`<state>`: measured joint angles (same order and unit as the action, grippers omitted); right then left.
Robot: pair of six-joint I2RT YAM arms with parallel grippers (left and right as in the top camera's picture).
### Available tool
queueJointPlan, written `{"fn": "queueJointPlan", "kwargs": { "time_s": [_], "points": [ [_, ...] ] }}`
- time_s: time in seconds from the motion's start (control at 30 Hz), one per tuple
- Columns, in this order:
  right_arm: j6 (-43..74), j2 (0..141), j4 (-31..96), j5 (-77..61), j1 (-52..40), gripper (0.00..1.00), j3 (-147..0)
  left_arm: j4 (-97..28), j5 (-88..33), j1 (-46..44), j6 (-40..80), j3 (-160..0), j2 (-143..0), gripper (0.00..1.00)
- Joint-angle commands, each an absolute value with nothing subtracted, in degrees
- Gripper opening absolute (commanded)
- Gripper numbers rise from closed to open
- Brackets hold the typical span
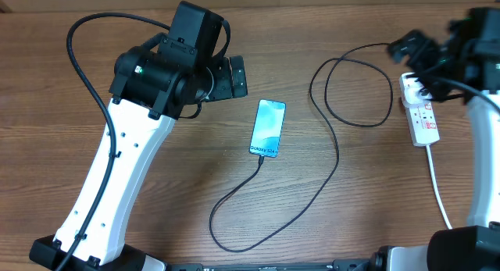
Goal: Plug charger to phone and switch on socket
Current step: 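Position the right gripper over the orange switch beside the charger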
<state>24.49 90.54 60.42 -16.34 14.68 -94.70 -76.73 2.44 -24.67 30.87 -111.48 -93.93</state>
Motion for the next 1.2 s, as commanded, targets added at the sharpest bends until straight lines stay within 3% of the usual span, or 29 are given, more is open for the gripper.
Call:
{"fn": "queueJointPlan", "kwargs": {
  "time_s": [0.0,0.37,0.67,1.17],
  "points": [
    [20.82,90.48,60.69,-18.17,20.18,1.00,-97.62,-76.66,3.40,-24.77,29.58,-111.90,-94.41,1.00],
    [4.86,104.68,62.19,-28.18,34.00,1.00,-98.45,-76.66,3.40,-24.77,29.58,-111.90,-94.41,1.00],
    [2.44,114.78,56.18,-27.73,33.76,1.00,-98.43,-76.66,3.40,-24.77,29.58,-111.90,-94.41,1.00],
    [0.34,119.24,53.58,-22.06,29.93,1.00,-98.15,-76.66,3.40,-24.77,29.58,-111.90,-94.41,0.99]
  ]
}}
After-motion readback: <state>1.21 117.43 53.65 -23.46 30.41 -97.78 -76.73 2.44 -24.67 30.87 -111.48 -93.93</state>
